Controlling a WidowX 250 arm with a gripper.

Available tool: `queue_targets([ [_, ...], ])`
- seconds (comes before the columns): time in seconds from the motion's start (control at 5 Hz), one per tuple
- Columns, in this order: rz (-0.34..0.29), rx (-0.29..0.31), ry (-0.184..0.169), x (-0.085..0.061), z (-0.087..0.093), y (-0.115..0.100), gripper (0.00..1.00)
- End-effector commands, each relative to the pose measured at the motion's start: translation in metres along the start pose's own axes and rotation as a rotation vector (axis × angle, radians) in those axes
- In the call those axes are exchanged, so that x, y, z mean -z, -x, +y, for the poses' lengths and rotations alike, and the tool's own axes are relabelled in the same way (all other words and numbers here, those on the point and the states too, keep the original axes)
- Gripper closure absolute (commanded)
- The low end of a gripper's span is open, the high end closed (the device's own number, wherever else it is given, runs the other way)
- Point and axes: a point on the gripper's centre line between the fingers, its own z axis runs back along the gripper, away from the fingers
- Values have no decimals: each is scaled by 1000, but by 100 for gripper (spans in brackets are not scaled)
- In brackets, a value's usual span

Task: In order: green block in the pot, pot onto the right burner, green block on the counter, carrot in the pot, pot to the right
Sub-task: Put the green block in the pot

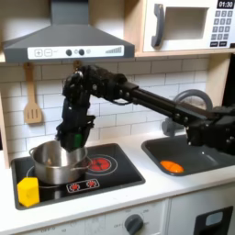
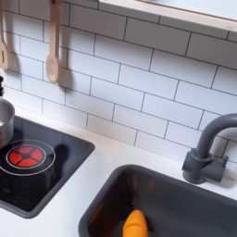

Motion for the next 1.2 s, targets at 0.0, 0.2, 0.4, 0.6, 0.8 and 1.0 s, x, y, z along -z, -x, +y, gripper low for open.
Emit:
queue_targets([
  [0.0, 21, 4, -24, 14, 2, 0, 9],
  [0.2, 17, -5, -43, 15, 7, -1, 0],
  [0.4, 40, 1, -58, 24, 8, 2, 0],
  [0.6, 45, 7, -60, 27, 8, 4, 0],
  [0.8, 59, 10, -50, 31, 6, 7, 100],
  [1.0, 55, 20, -49, 30, 5, 8, 100],
])
